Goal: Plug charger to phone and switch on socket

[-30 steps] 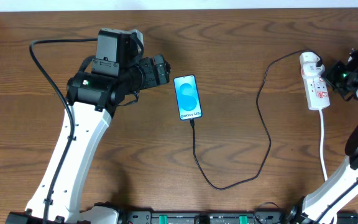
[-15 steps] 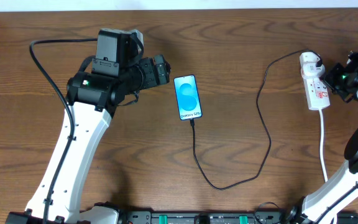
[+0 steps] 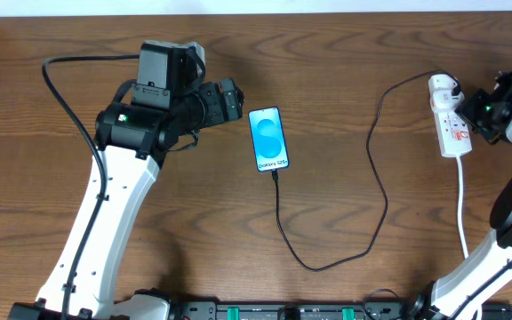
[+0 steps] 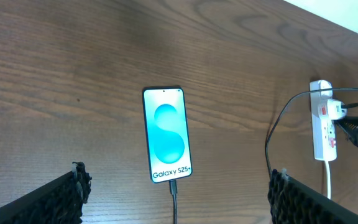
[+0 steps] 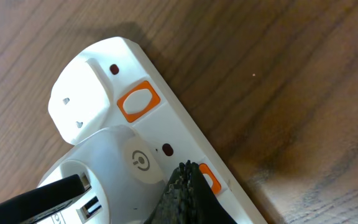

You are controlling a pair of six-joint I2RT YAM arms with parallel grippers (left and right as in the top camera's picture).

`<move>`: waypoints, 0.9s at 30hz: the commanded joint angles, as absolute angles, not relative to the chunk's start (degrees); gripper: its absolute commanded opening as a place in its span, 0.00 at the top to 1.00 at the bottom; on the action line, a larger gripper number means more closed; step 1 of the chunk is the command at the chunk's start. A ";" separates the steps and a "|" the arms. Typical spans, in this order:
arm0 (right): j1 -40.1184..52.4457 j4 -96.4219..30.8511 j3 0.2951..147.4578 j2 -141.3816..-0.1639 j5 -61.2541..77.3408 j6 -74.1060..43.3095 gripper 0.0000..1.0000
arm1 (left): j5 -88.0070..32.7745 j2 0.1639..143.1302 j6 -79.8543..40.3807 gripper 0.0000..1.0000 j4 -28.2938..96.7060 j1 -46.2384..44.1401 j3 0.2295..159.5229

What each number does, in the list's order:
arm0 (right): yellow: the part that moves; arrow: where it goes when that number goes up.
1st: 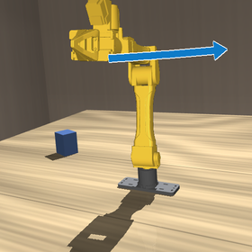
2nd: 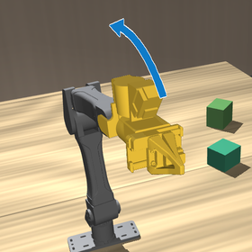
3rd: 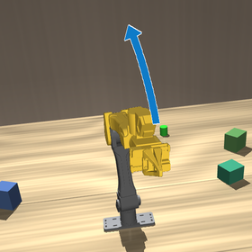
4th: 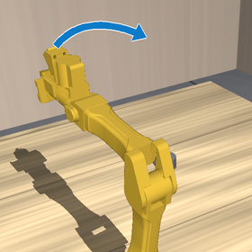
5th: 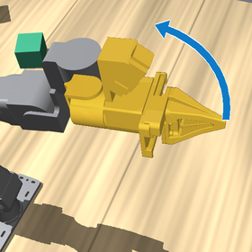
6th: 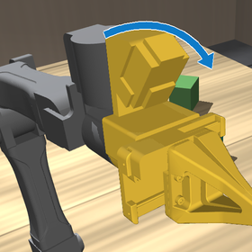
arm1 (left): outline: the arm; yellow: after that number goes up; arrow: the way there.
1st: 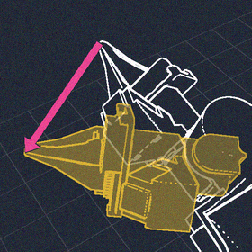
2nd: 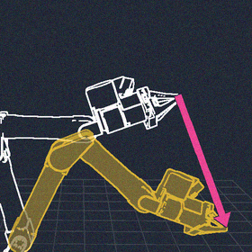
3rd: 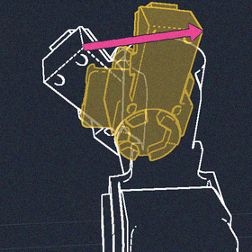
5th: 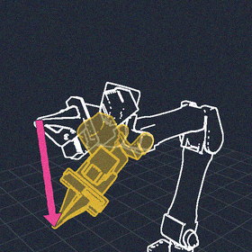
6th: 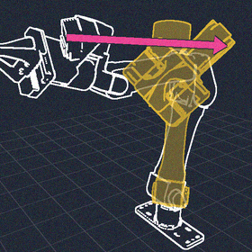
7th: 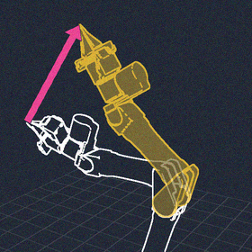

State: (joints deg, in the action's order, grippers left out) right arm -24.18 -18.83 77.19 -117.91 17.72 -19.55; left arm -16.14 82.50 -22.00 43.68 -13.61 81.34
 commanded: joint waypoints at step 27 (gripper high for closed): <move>-15.97 -22.74 76.69 -125.40 37.34 -23.33 0.99 | -15.33 82.35 -20.82 0.07 44.07 -13.56 81.65</move>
